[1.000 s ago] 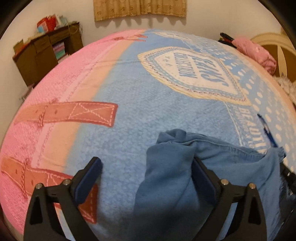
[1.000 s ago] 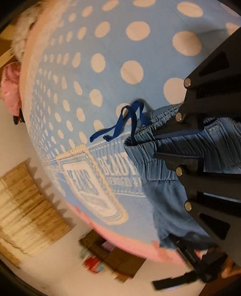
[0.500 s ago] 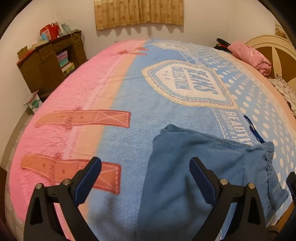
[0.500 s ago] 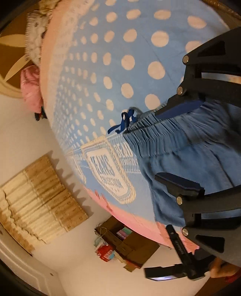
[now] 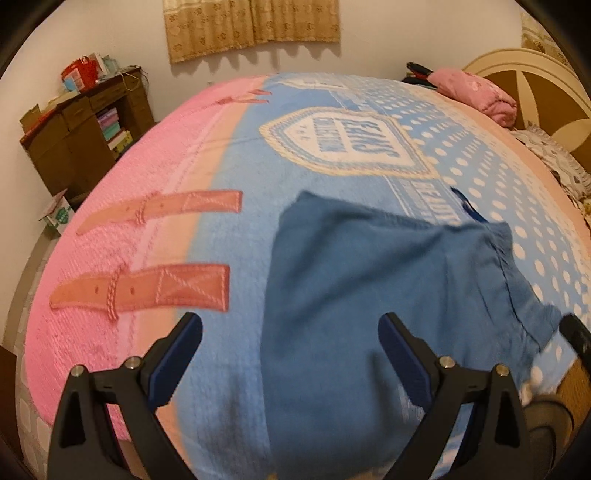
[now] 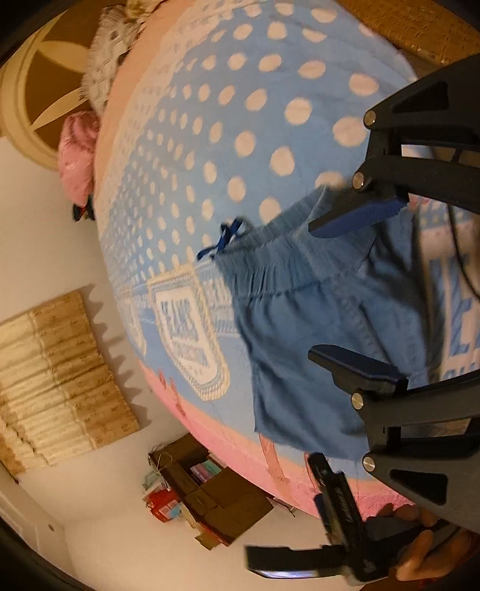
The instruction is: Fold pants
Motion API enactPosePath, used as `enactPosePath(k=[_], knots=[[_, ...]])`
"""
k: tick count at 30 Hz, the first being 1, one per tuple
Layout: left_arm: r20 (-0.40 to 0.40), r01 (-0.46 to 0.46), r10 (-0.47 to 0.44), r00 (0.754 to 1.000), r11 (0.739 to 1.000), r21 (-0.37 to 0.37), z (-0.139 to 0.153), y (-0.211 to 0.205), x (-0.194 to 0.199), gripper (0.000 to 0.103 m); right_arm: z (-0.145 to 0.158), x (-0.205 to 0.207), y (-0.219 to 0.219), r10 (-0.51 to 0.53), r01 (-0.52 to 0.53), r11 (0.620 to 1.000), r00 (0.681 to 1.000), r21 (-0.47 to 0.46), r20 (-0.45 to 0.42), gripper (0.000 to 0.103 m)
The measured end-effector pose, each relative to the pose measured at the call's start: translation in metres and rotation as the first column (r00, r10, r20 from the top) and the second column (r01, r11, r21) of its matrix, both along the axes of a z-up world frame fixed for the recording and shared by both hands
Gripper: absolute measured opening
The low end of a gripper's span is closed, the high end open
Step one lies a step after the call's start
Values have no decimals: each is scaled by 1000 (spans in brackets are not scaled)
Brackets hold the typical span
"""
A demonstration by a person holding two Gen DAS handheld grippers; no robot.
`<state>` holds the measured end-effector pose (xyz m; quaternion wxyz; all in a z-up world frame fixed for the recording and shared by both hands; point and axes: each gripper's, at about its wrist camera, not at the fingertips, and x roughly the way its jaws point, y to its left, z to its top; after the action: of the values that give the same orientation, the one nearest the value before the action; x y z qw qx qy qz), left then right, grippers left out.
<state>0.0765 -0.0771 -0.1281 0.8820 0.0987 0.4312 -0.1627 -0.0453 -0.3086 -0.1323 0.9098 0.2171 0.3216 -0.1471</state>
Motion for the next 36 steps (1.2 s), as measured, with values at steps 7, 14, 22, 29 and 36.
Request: enactPosePath(k=[7, 14, 22, 29, 36], knots=[[-134, -75, 66, 989, 996, -58, -32, 34, 7, 98, -9, -22, -53, -35, 32, 978, 999, 208, 9, 62], [-182, -109, 86, 980, 987, -119, -36, 38, 22, 98, -20, -3, -97, -53, 38, 942, 998, 333, 36, 62], [-229, -92, 66, 971, 990, -104, -54, 20, 44, 98, -50, 53, -92, 43, -24, 944, 998, 329, -53, 62], [-216, -14, -15, 976, 991, -135, -53, -1, 55, 96, -69, 54, -77, 110, -62, 941, 986, 332, -129, 62], [-214, 45, -86, 973, 981, -188, -50, -10, 61, 45, -68, 42, -88, 206, -137, 897, 971, 420, -124, 62]])
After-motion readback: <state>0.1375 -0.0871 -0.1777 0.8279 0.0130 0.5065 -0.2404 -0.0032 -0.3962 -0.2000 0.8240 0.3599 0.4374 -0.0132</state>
